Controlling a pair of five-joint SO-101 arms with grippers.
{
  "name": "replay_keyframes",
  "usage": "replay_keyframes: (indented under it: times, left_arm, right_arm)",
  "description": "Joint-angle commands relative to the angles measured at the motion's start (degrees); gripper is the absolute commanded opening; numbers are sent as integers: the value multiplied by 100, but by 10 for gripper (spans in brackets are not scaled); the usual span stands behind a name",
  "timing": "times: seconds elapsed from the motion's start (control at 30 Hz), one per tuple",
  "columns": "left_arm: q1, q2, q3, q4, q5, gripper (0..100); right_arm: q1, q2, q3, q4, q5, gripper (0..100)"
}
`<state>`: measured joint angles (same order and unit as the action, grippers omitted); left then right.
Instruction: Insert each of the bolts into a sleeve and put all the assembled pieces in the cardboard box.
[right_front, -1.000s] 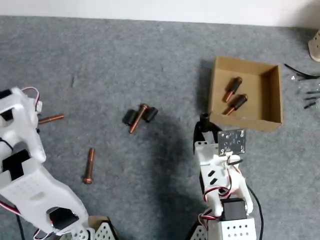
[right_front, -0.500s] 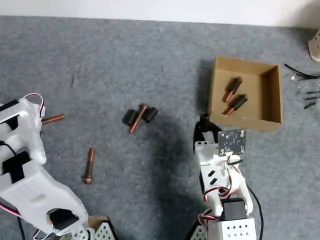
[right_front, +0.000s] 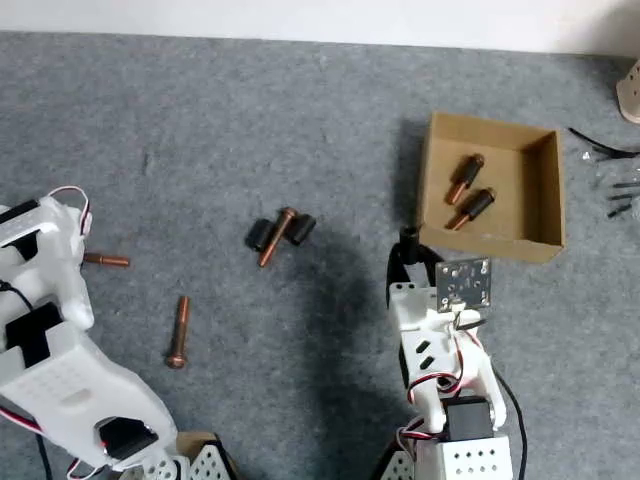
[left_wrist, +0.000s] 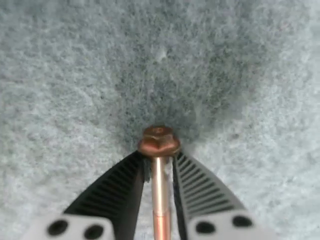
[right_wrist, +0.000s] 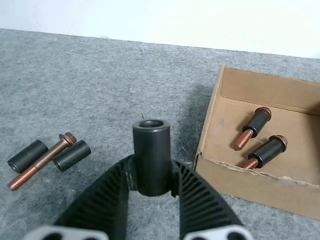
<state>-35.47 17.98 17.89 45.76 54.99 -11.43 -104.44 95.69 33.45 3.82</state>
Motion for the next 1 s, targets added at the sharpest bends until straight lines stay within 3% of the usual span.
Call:
replay_keyframes:
  times: [0.0, 0.23, 0.43, 0.77, 0.97]
  left_arm:
    - [444, -382, -189, 202, -633, 5]
    - [1059, -2607, -391, 1099, -1978, 4]
    - [1648, -5525, 549, 1635, -2664, 4]
    - [2624, -10396, 3574, 1679, -2778, 5]
    - [2730, -12400, 4664, 1679, -2787, 5]
  right_arm:
    - [57, -57, 760, -154, 70, 10]
    - [48, -57, 760, -163, 70, 10]
    - [40, -57, 760, -163, 70, 10]
    - [13, -57, 760, -330, 35, 10]
    - [-576, -57, 769, -303, 62, 10]
